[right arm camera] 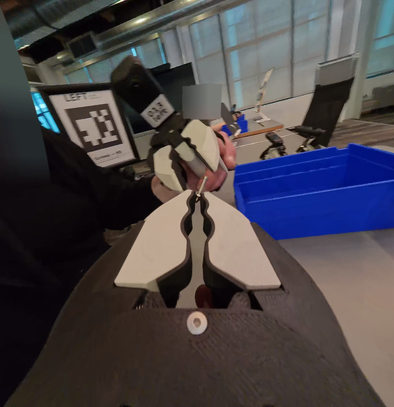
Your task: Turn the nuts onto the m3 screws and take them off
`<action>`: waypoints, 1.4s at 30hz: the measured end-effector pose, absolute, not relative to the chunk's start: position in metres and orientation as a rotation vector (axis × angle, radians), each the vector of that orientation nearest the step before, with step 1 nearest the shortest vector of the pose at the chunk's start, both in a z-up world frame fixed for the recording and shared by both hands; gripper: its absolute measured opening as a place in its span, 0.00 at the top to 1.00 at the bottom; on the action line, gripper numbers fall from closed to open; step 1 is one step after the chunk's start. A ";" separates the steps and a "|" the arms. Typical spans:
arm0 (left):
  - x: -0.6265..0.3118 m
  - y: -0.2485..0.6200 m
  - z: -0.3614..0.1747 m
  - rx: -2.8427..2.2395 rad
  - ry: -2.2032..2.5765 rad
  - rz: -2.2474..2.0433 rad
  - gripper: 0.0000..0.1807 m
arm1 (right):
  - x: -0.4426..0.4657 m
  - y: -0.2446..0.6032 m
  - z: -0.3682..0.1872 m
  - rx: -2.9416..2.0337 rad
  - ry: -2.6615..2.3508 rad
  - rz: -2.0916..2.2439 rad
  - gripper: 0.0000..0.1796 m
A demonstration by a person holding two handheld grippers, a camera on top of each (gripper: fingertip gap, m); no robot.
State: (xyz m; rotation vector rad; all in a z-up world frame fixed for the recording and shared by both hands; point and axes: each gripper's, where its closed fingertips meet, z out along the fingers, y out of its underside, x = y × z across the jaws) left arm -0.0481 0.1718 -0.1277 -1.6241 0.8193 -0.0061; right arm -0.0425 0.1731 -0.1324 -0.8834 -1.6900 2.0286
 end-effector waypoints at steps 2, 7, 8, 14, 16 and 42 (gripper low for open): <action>-0.036 0.171 -0.133 -1.612 0.804 -0.153 0.89 | -0.035 0.168 -0.132 -0.831 -1.726 2.053 0.97; -0.028 0.169 -0.132 -1.544 0.754 -0.331 0.91 | -0.024 0.163 -0.134 -0.766 -1.777 2.081 0.97; -0.029 0.171 -0.136 -1.561 0.749 -0.324 0.91 | -0.023 0.163 -0.132 -0.753 -1.774 2.097 0.97; -0.022 0.167 -0.137 -1.530 0.774 -0.410 0.97 | -0.019 0.160 -0.133 -0.731 -1.798 2.135 0.97; -0.020 0.165 -0.135 -1.508 0.765 -0.461 0.96 | -0.019 0.159 -0.134 -0.729 -1.803 2.137 0.97; -0.023 0.171 -0.135 -1.447 0.739 -0.402 0.98 | -0.027 0.177 -0.130 -0.868 -1.668 2.096 0.81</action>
